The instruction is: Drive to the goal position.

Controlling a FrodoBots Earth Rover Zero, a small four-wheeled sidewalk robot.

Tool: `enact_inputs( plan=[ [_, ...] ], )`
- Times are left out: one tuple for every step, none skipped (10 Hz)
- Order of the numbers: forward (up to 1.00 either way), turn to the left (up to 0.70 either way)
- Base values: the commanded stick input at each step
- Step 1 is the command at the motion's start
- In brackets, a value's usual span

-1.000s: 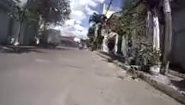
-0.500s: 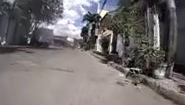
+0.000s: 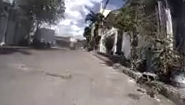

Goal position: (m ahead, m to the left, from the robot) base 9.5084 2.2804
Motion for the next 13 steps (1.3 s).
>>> enact_inputs(
  plan=[
    [1.00,-0.12],
    [1.00,-0.36],
    [1.00,-0.40],
    [1.00,-0.39],
    [1.00,-0.26],
    [1.00,0.00],
    [1.00,0.00],
    [1.00,0.00],
    [1.00,0.00],
    [1.00,0.00],
    [1.00,0.00],
    [1.00,0.00],
    [1.00,0.00]
  ],
)
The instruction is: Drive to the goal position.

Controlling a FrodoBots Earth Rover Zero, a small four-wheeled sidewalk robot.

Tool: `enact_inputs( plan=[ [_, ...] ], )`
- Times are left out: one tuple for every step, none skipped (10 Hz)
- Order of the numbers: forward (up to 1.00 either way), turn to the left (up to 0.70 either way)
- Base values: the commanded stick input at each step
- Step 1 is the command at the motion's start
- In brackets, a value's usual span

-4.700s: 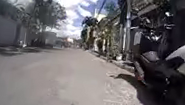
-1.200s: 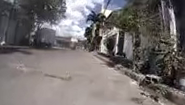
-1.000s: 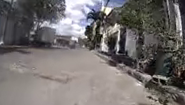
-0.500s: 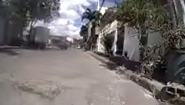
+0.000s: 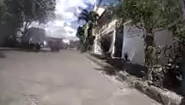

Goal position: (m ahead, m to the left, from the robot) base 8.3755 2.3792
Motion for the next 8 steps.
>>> enact_inputs(
  plan=[
    [1.00,0.00],
    [1.00,0.00],
    [1.00,0.00],
    [1.00,0.00],
    [1.00,0.00],
    [1.00,0.00],
    [1.00,0.00],
    [1.00,0.00]
  ],
)
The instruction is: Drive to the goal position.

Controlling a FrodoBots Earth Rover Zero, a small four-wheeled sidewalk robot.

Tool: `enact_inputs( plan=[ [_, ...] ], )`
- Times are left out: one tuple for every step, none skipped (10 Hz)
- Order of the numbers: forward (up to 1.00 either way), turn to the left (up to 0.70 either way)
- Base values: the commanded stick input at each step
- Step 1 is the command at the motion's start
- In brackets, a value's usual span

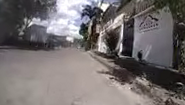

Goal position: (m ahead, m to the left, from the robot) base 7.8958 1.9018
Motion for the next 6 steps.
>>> enact_inputs(
  plan=[
    [1.00,0.00],
    [1.00,0.00],
    [1.00,0.00],
    [1.00,0.00],
    [1.00,0.00],
    [1.00,0.00]
  ],
)
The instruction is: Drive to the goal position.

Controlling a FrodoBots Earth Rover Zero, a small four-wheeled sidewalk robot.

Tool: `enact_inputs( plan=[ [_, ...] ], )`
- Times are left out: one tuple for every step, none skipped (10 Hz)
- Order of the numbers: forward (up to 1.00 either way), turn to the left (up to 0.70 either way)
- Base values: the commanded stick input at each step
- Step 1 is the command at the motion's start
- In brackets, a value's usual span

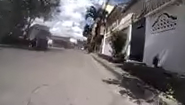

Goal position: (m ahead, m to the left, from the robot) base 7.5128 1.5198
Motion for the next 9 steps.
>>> enact_inputs(
  plan=[
    [1.00,0.00],
    [1.00,0.00],
    [1.00,0.00],
    [1.00,0.00],
    [1.00,-0.01],
    [1.00,-0.02],
    [1.00,-0.02],
    [1.00,-0.13],
    [1.00,-0.36]
  ],
)
